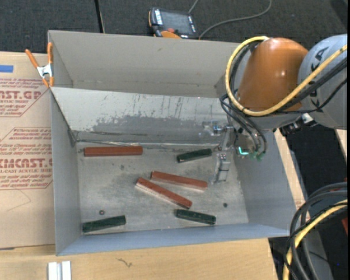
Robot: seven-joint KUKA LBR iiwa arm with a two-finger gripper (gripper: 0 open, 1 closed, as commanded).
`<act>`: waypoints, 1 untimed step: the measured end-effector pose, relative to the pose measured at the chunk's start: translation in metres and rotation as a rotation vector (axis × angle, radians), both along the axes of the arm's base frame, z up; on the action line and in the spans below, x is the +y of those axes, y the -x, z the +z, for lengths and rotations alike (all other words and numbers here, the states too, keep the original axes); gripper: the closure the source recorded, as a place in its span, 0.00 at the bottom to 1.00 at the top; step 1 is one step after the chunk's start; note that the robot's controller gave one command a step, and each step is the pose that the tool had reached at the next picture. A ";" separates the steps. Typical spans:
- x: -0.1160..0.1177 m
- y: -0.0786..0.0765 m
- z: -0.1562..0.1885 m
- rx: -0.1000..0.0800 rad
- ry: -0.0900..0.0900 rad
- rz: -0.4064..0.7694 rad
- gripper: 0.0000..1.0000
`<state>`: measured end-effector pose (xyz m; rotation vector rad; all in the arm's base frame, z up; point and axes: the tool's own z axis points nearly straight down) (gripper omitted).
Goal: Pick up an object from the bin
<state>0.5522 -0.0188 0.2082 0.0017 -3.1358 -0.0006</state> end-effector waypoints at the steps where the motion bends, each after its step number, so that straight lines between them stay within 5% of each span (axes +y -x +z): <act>1: -0.023 -0.038 -0.141 -0.005 -0.001 -0.115 0.00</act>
Offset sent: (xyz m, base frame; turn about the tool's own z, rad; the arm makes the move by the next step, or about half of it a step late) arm 0.0375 -0.0243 -0.1382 0.1159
